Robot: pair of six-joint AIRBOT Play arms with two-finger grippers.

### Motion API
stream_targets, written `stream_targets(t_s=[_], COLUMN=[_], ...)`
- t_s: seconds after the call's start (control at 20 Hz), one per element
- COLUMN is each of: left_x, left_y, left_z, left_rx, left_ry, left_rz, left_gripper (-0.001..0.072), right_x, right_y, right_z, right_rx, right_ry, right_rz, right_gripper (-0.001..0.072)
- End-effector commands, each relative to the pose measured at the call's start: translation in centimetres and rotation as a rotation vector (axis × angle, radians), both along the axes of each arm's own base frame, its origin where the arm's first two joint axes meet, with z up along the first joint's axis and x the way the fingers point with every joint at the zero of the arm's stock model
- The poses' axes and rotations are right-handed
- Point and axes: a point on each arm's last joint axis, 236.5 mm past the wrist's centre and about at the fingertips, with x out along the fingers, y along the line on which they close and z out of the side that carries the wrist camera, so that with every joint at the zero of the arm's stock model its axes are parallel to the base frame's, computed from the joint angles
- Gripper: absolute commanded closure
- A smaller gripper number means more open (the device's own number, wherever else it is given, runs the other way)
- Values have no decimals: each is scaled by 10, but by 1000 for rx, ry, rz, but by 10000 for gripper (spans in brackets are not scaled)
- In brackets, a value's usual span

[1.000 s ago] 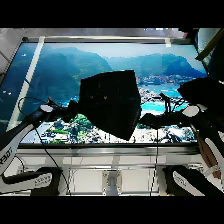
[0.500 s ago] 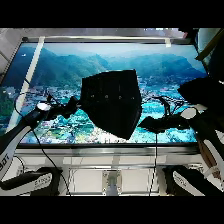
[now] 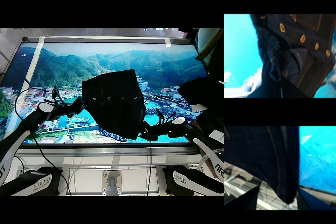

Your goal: Fold the clothes and pants, and hang the long-sleeved shirts on hangers.

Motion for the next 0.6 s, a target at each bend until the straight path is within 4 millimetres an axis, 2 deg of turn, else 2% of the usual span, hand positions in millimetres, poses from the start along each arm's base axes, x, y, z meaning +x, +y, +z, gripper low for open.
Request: stream_targets(t_s=[0.0,0.2,0.25,0.3,0.35,0.4,0.45,0.55], left_x=[-7,-7,-7,-7,-7,-7,-7,-6], left_y=[-13,-12,-12,-12,-12,-12,-12,-10], left_z=[0,-1,-1,-1,-1,-1,0,2], left_rx=[24,25,25,25,25,26,26,30], left_ry=[-15,-15,-15,-15,-16,-16,-16,-26], left_rz=[-52,-52,-52,-52,-52,-52,-51,-49], left_gripper=[679,679,679,679,679,679,679,679], right_x=[0,1,3,5,5,5,6,11], right_y=[3,1,0,-1,-1,-1,-1,4], right_z=[-7,-9,-10,-11,-11,-11,-9,6], right_rx=[20,8,1,-4,-6,-6,-4,23], right_ry=[12,6,1,-4,-6,-6,-11,-53], right_rz=[-7,-9,-14,-20,-21,-21,-10,36], right_gripper=[202,208,329,493,557,589,690,690])
